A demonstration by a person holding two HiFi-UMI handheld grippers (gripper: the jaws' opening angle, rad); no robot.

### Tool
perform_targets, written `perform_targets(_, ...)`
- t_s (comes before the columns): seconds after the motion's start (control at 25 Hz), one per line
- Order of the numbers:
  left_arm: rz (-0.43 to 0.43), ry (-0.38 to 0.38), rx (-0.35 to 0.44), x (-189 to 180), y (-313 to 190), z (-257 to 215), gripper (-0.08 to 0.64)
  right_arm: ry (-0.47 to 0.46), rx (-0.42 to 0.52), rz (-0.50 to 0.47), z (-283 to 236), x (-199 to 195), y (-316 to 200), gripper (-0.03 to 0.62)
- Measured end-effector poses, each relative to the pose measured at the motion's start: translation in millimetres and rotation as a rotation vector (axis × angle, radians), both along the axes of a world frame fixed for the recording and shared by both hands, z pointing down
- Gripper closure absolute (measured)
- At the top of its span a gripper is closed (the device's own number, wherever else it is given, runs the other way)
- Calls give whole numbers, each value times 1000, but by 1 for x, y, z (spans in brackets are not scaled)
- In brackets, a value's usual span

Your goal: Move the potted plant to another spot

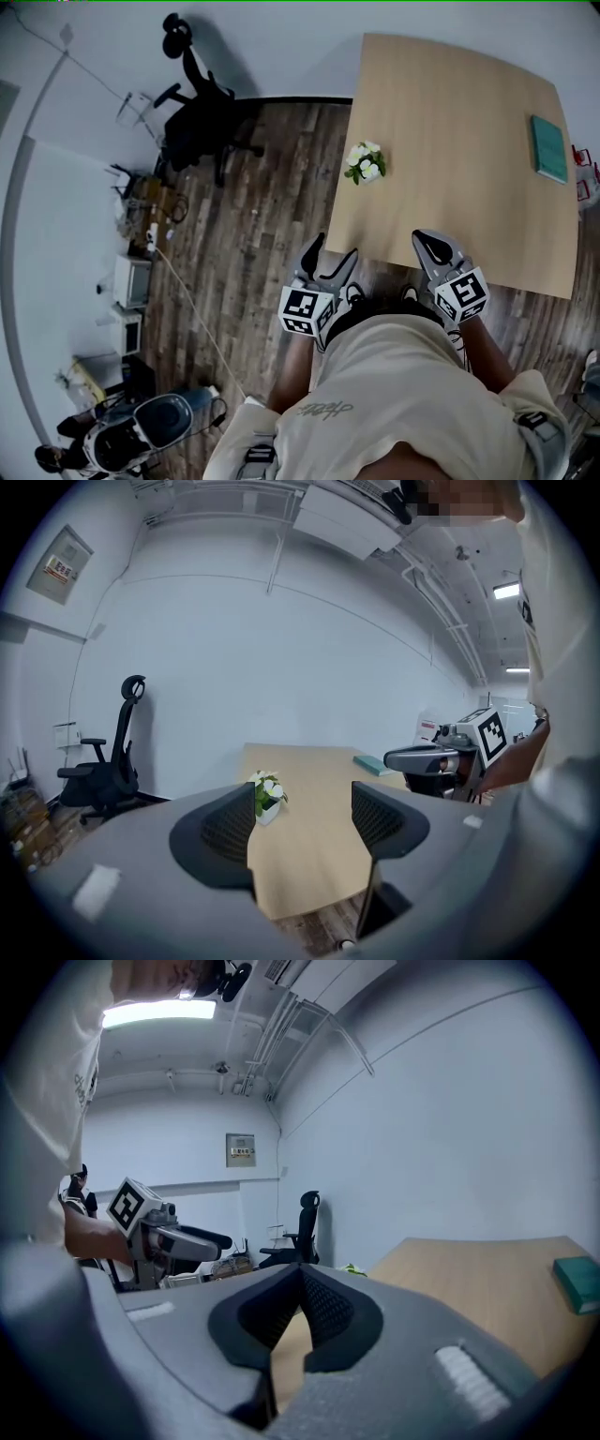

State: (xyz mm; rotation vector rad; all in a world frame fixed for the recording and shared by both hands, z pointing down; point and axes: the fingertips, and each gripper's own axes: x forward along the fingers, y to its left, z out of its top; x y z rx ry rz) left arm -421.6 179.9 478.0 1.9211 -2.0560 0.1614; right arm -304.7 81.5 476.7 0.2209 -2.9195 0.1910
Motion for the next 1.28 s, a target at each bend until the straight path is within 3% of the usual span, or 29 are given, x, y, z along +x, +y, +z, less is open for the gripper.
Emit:
perform_targets(0.36, 183, 27, 14, -36, -17, 0, 221, 9, 35, 212, -22, -28, -14, 589)
perform_targets(0.56, 270, -106, -8, -55, -32, 8, 219, 37, 39, 264, -17, -36, -8, 589)
perform_targets(0.72, 319, -124, 1, -61, -44, 6, 219, 26, -32, 314, -14, -34, -5, 589)
perform_targets(0.96, 318, -59, -12, -59, -65, 1, 221, 7, -48, 344, -11, -23, -28, 589)
perform_targets(1.28, 260, -87, -49, -63, -98, -13, 220, -32, -89, 348, 1, -8, -88, 589)
